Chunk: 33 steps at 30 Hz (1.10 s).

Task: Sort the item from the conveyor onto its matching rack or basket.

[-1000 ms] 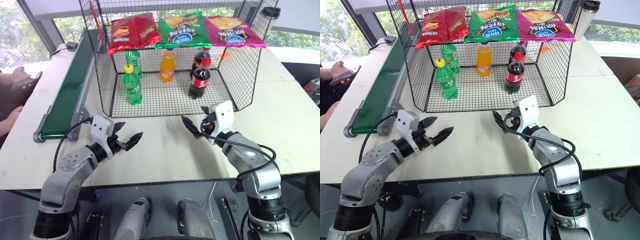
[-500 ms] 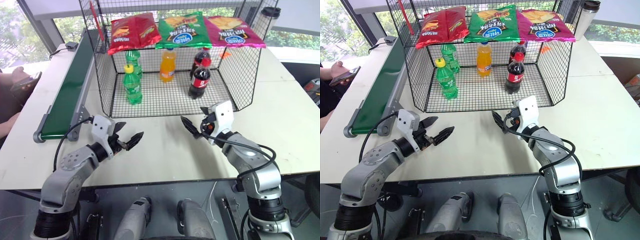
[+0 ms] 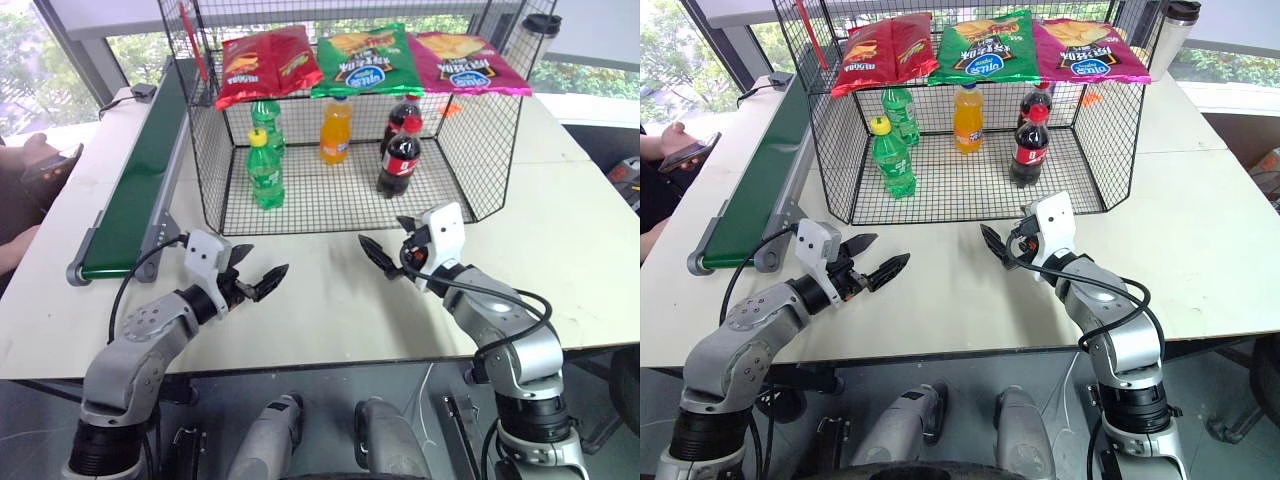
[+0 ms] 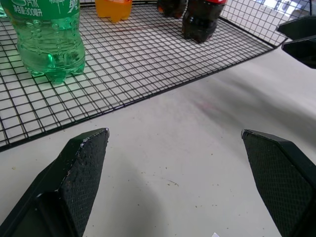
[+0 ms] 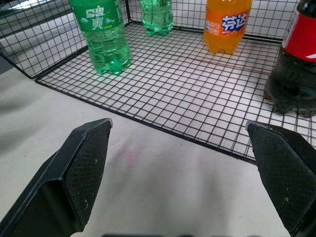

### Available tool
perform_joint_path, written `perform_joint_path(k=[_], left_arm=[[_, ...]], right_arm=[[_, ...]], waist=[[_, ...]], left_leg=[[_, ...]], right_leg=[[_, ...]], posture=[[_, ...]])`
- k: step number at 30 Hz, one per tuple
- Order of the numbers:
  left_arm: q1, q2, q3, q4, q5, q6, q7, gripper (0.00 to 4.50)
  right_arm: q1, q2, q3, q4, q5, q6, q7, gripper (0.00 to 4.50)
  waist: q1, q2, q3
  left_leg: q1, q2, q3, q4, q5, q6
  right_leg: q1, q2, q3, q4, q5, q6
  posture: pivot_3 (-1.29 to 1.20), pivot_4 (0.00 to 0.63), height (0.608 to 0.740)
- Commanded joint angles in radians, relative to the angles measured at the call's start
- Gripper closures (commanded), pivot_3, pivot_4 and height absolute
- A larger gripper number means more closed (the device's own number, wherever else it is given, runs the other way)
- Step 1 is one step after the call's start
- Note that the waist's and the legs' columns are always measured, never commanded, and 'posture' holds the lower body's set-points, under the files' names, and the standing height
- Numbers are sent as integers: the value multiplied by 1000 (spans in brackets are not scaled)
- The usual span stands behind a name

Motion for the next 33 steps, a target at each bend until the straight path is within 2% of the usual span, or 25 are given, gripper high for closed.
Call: perform_joint_path(k=[1, 7, 11, 18, 33], left_arm=[[-11, 2, 5, -39, 7, -32, 1, 0], [-13, 4, 3, -34, -7, -14, -6, 0], [-21, 1, 2, -22, -7, 0, 2, 0], [-19, -3, 0, -24, 4, -14, 6, 0], [-22, -11, -8, -18, 25, -52, 7, 0]], right_arm=[[-7, -7, -8, -58, 18, -4, 5, 26], [11, -38, -13, -81, 73, 22, 61, 26], [43, -109, -22, -121, 151, 49, 163, 26], [46, -167, -32, -128, 223, 64, 230, 26], [47, -190, -7, -118, 215, 37, 222, 26]], waist=[[0, 0, 0], [0, 0, 0], [1, 0, 0], [1, 0, 0], [3, 0, 0]], left_leg=[[0, 0, 0, 0, 0, 0], [0, 0, 0, 0, 0, 0], [0, 0, 0, 0, 0, 0], [0, 0, 0, 0, 0, 0], [-1, 0, 0, 0, 0, 0]], right_leg=[[0, 0, 0, 0, 0, 0], [0, 0, 0, 0, 0, 0], [0, 0, 0, -1, 0, 0], [0, 0, 0, -1, -1, -1], [0, 0, 0, -2, -1, -2]], posture=[[0, 150, 739], [0, 150, 739], [0, 150, 739], [0, 150, 739], [0, 150, 739]])
